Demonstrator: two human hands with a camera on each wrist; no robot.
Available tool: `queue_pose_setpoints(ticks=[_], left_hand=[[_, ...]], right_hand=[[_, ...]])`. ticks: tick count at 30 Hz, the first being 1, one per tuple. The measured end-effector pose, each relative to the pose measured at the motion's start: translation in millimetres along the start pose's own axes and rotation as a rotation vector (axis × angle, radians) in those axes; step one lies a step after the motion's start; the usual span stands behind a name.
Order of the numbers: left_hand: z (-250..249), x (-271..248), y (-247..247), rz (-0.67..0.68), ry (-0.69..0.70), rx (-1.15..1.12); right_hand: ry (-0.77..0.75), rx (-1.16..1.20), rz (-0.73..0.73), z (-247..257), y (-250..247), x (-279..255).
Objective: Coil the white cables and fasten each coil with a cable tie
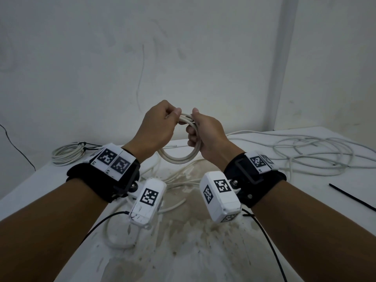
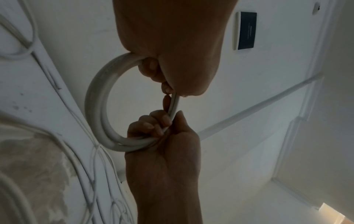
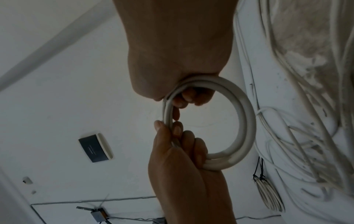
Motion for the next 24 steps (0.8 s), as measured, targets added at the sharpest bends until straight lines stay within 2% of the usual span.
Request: queue_pose_setpoints(ticks=[4, 10, 16, 20, 24], left_hand=[[-5.6, -4.4, 6.0, -0.033, -0.017, -0.054], [-16.6, -10.9, 20.9, -0.056, -0.015, -0.070], [-24.0, -28.2, 38.9, 0.007, 0.097, -0.035], [-27.6, -34.4, 42.4, 0.041, 0.143, 0.002], [-24.2, -37.4, 40.1, 0.022, 0.138, 0.018]], right_hand=[[0.047, 0.068, 0.061, 4.4, -14.3, -7.1], [0.043, 0.030, 0.036, 13.2, -36.6, -20.9], [0.091, 0.044, 0.013, 18.4, -54.5, -36.4], [0.017, 0.035, -0.051, 16.2, -57.2, -42.8], [-0.023, -0.033, -0.042, 15.8, -52.9, -46.2]])
Point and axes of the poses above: each hand's wrist, its own x-axis towards the middle knuckle, its own y-axis out of the palm, z = x × y, the point moved 1 cm from there along x, towards the middle knuckle, and after that the axes turned 8 degrees about -y, right-handed, at the moved point
